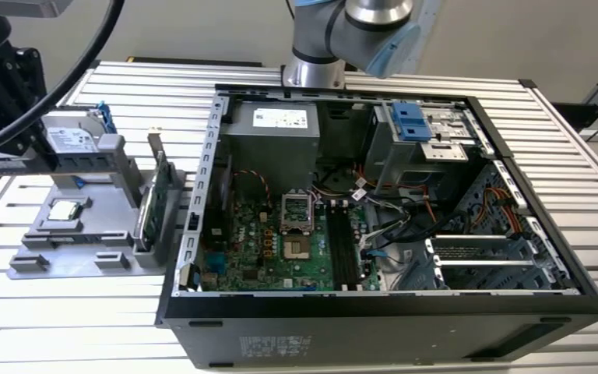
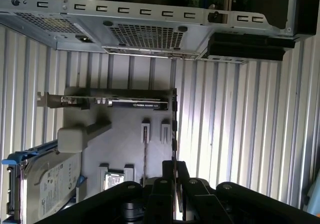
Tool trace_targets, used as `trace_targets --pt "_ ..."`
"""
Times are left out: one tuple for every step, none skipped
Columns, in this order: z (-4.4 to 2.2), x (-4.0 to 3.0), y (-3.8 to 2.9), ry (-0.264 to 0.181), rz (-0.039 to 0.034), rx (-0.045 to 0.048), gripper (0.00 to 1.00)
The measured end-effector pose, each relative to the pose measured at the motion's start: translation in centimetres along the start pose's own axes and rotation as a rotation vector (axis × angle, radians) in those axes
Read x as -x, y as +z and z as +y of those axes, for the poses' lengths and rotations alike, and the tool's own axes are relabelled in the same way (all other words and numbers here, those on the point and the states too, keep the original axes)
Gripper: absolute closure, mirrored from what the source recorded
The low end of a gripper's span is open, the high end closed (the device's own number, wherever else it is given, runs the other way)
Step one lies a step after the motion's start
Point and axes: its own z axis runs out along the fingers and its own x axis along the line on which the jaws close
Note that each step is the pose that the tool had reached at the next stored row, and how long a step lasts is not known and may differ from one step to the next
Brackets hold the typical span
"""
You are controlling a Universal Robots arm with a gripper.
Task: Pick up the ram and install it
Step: 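Pick up the ram and move it above insertion slot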
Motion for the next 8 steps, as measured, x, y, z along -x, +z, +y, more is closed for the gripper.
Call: trace_targets --pt "0.09 0.0 0.0 0.0 0.0 0.0 1.0" --pt "0.21 0.01 0.01 0.0 0.0 0.0 1.0" --pt "0.33 0.02 0.01 0.0 -0.0001 0.0 1.0" --pt "0.44 0.02 0.02 0.0 0.0 0.0 1.0" --pt "0.54 0.03 0.02 0.0 0.0 0.0 1.0" --pt "0.64 0.03 0.01 0.0 -0.0001 -0.0001 1.0" --pt "0.73 0.04 0.02 0.0 0.0 0.0 1.0" --pt "0.81 0.04 0.02 0.0 -0.0001 -0.0001 1.0"
